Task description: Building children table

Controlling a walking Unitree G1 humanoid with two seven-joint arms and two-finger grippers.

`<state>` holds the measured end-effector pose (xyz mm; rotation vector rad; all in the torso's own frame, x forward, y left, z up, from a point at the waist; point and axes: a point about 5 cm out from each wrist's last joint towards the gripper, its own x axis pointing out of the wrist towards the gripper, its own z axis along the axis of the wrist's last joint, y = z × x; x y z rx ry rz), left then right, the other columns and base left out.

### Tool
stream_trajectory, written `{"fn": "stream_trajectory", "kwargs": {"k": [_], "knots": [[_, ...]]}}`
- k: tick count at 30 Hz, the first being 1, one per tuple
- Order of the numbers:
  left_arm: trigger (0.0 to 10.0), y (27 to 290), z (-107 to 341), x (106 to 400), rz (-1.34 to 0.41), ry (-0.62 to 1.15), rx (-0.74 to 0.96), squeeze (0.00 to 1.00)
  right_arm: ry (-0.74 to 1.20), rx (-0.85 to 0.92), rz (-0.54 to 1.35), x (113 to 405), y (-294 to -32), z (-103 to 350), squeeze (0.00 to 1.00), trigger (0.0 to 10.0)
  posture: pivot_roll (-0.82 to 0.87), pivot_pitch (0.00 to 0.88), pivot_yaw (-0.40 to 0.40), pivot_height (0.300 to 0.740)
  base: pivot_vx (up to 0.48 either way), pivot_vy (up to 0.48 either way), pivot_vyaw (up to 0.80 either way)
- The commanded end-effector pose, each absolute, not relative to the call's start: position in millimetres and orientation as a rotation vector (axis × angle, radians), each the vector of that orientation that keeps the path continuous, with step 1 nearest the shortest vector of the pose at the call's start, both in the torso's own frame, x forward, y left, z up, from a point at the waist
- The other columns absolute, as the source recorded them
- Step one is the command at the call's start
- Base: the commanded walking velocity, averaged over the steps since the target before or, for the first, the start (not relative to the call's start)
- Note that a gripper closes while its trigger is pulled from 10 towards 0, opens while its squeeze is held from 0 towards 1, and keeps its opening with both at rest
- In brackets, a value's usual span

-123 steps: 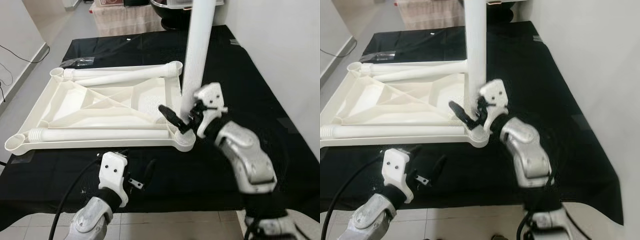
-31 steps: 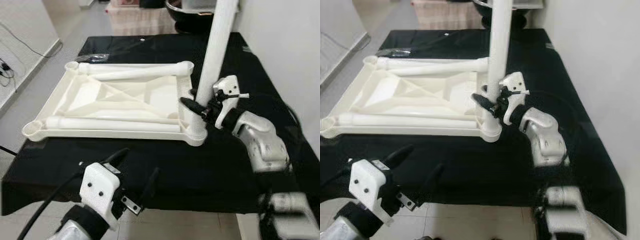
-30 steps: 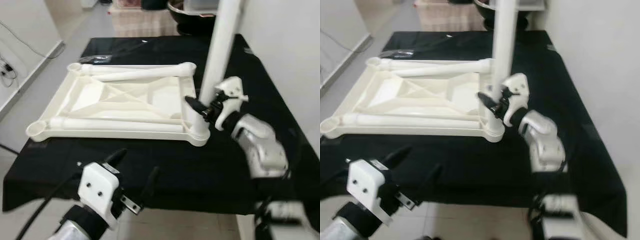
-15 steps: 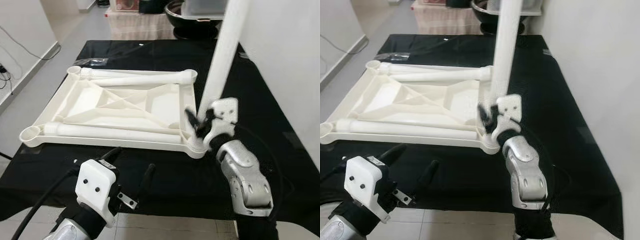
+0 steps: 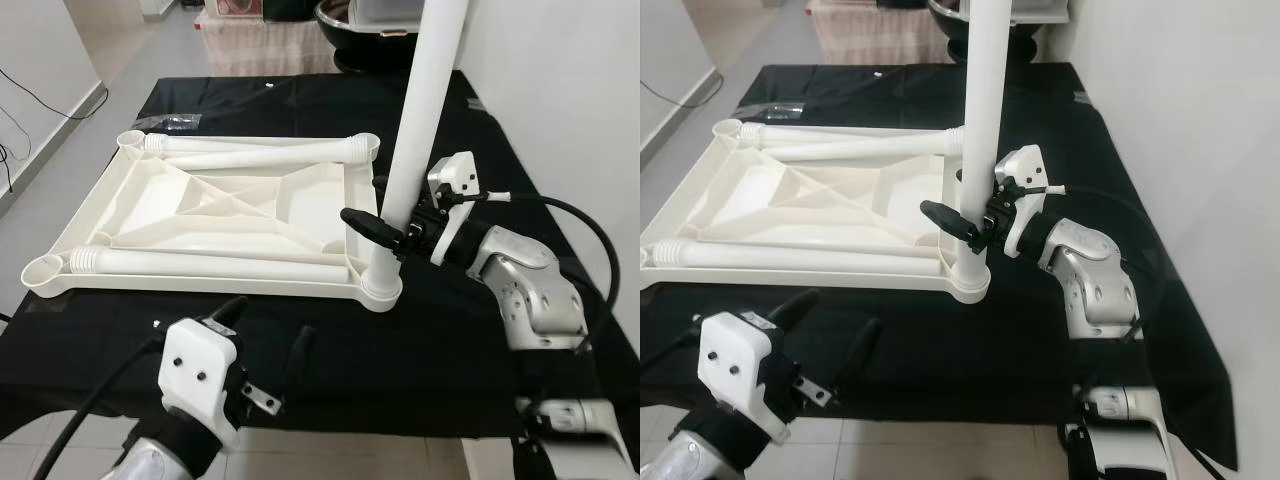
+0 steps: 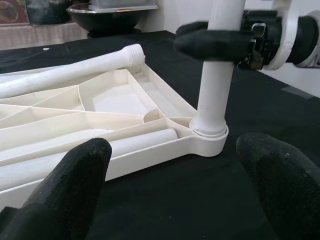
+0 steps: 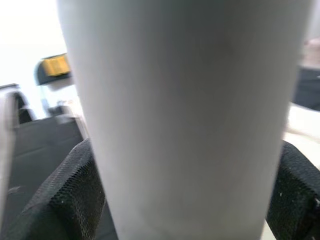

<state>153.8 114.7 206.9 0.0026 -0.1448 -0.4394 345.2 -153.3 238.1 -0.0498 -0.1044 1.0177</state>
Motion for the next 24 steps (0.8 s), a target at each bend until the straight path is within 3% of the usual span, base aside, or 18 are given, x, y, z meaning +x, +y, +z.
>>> {"fn": "stream_trajectory", "kwargs": {"k": [1, 2, 5, 6, 16, 20, 21, 22, 23, 24], "knots": [[10.0, 114, 205, 152, -0.434, -0.128, -0.001, 0.00, -0.155, -0.053, 1.112, 347, -142, 250, 0.00, 10.0, 0.12, 0.147, -0.008, 0.740, 0.000, 0.000, 0.00], [10.0, 114, 205, 153, -0.432, -0.129, -0.001, 0.00, -0.160, -0.039, 1.144, 348, -141, 254, 0.00, 3.3, 0.12, 0.149, -0.008, 0.740, 0.000, 0.000, 0.00], [10.0, 114, 206, 153, -0.430, -0.129, -0.001, 0.00, -0.163, -0.030, 1.165, 348, -140, 256, 0.00, 3.3, 0.12, 0.149, -0.008, 0.740, 0.000, 0.000, 0.00], [10.0, 114, 205, 153, -0.429, -0.130, -0.001, 0.00, -0.165, -0.034, 1.195, 349, -141, 257, 0.00, 0.0, 0.12, 0.144, -0.007, 0.740, 0.000, 0.000, 0.00], [10.0, 113, 204, 156, -0.420, -0.136, 0.006, 0.00, -0.142, -0.076, 1.195, 346, -152, 239, 0.00, 0.0, 0.09, 0.135, -0.005, 0.740, 0.000, 0.000, 0.00], [10.0, 115, 204, 156, -0.414, -0.134, 0.011, 0.00, -0.090, -0.110, 0.926, 330, -155, 212, 0.00, 0.0, 0.08, 0.145, 0.000, 0.740, 0.000, 0.000, 0.00], [10.0, 115, 204, 156, -0.418, -0.131, 0.012, 0.00, -0.082, -0.123, 0.671, 329, -152, 203, 0.00, 0.0, 0.07, 0.148, 0.007, 0.740, 0.000, 0.000, 0.00], [10.0, 115, 204, 156, -0.418, -0.131, 0.012, 0.00, -0.082, -0.123, 0.671, 329, -152, 203, 0.00, 0.0, 0.07, 0.148, 0.007, 0.740, 0.000, 0.000, 0.00], [10.0, 115, 203, 157, -0.419, -0.127, 0.009, 0.00, -0.023, -0.116, 0.416, 317, -149, 186, 0.00, 0.0, 0.05, 0.157, 0.013, 0.740, 0.000, 0.000, 0.00], [10.0, 115, 203, 158, -0.422, -0.124, 0.008, 0.00, 0.009, -0.123, 0.315, 299, -136, 174, 0.00, 0.0, 0.05, 0.160, 0.022, 0.740, 0.000, 0.000, 0.00]]}}
